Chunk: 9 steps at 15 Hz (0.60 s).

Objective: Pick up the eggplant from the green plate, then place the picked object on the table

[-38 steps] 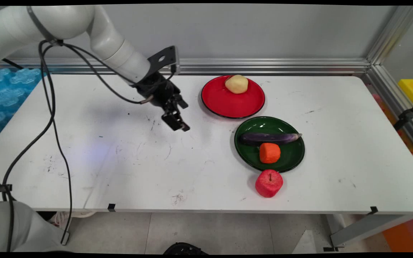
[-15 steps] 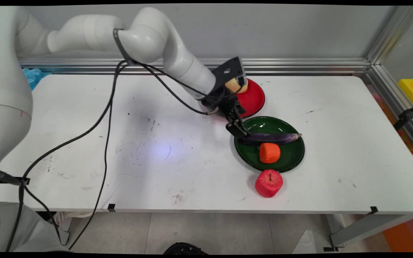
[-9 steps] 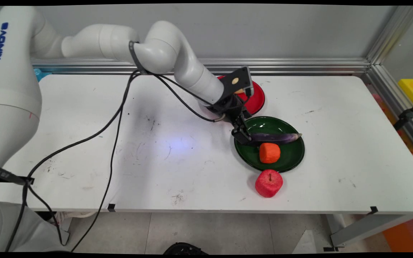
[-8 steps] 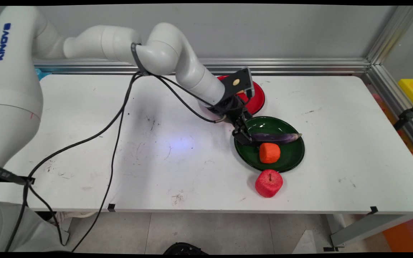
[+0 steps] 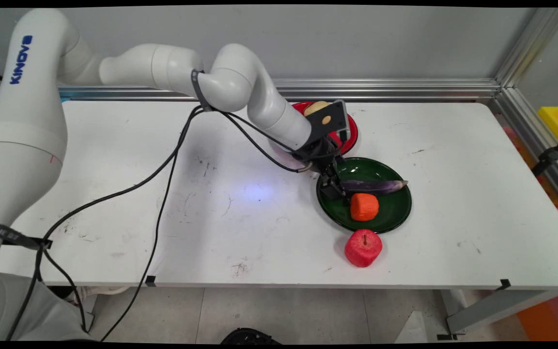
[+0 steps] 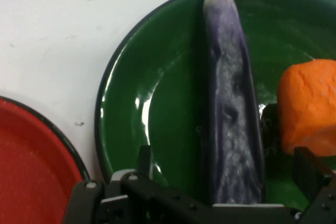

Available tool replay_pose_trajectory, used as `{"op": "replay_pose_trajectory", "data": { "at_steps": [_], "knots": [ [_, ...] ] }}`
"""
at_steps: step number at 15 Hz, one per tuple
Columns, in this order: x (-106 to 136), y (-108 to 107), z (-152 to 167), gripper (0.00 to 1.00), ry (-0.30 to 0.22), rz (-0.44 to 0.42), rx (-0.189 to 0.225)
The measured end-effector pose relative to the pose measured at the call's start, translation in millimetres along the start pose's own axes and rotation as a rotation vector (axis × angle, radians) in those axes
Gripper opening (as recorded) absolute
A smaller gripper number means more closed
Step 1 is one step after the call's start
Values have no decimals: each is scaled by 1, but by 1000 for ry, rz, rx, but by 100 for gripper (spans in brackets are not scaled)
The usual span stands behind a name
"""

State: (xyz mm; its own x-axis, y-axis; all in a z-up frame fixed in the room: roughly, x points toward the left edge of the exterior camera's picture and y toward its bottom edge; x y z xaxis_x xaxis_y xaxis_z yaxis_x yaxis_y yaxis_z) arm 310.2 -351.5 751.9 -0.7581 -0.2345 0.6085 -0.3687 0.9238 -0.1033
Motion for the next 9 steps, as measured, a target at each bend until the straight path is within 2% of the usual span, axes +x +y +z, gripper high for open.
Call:
{"op": "replay_pose_trajectory", "data": {
  "at_steps": [3, 4, 9],
  "knots": [
    [-1, 2, 7, 100, -2, 0, -5],
    [-2, 2, 9, 0, -3, -1, -6],
    [-4, 4, 15, 0, -7, -4, -13]
  ]
}}
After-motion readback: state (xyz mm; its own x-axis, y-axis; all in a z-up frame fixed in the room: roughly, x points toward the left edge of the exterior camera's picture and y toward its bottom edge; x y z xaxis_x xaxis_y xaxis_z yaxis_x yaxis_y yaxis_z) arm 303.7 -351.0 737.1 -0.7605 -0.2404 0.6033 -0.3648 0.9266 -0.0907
